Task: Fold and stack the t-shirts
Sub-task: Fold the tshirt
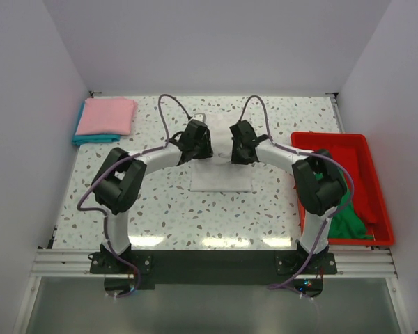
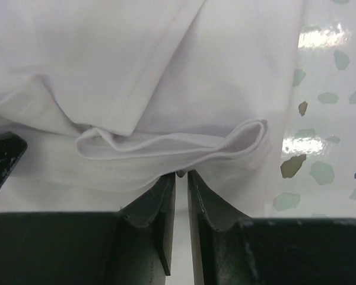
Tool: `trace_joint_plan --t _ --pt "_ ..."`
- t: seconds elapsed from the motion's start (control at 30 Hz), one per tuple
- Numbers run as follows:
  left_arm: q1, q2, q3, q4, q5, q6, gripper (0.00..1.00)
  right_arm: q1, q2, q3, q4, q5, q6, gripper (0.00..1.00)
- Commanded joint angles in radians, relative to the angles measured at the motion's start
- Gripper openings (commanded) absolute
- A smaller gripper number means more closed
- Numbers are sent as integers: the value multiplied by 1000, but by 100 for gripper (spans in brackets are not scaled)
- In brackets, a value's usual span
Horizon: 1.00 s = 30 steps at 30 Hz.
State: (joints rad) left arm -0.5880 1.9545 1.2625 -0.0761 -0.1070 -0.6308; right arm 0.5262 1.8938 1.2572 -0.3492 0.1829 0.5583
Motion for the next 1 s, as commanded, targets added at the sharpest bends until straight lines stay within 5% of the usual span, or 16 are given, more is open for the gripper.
trace_joint_plan --t 0.0,0.27,0.57,0.97 --pt "7 -87 35 24 6 45 47 -34 16 74 0 -8 -18 19" --pt "1 -221 -118 61 20 20 46 -95 48 107 21 -83 20 18" --pt "-29 -229 -210 113 40 9 15 -126 99 134 44 -114 48 18" --pt "-24 -77 -97 102 -22 37 24 -172 54 125 62 -131 38 30"
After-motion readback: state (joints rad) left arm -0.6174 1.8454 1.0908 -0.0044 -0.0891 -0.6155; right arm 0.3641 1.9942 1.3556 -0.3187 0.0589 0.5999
